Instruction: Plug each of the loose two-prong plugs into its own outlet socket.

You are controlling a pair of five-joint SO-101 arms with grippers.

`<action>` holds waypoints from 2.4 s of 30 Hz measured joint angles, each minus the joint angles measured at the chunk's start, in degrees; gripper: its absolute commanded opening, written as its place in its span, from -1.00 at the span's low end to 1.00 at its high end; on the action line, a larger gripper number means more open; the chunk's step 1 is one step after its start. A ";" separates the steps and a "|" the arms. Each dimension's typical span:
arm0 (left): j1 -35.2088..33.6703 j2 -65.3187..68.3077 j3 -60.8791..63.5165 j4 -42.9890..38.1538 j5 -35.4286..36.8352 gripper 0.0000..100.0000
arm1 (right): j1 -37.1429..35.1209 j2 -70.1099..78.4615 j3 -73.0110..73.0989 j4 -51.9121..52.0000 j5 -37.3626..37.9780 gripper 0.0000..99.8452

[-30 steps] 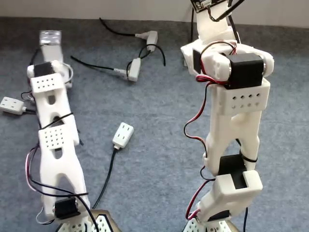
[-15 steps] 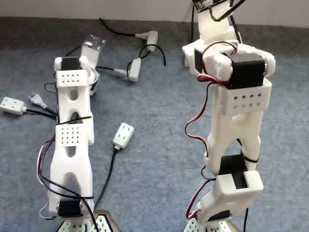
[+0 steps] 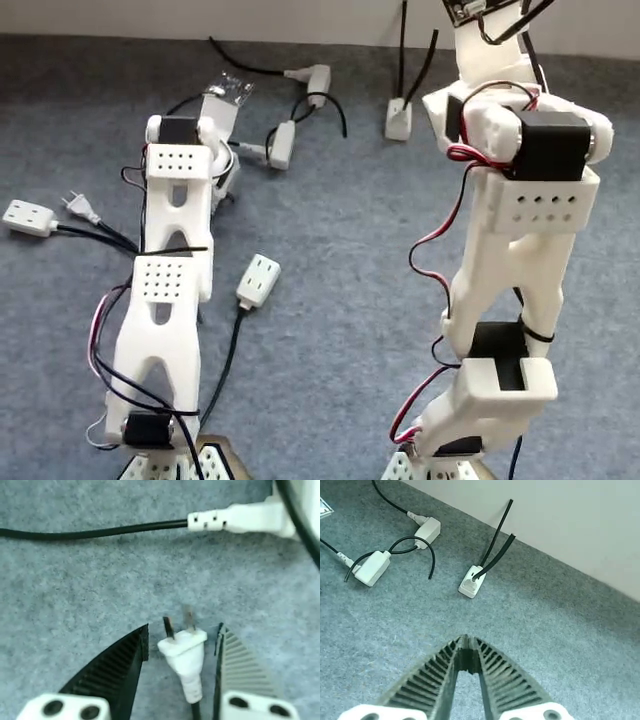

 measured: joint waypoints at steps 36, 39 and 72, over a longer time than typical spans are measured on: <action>-7.82 -4.40 2.81 1.05 -0.79 -0.48 | 0.09 0.00 0.00 0.00 0.53 -0.99; -8.97 -4.40 2.81 1.05 -0.88 -0.48 | 0.09 0.00 0.00 0.00 0.53 -0.99; -14.77 -9.85 1.67 -0.44 8.53 -0.48 | 0.09 0.00 0.00 0.00 0.53 -0.99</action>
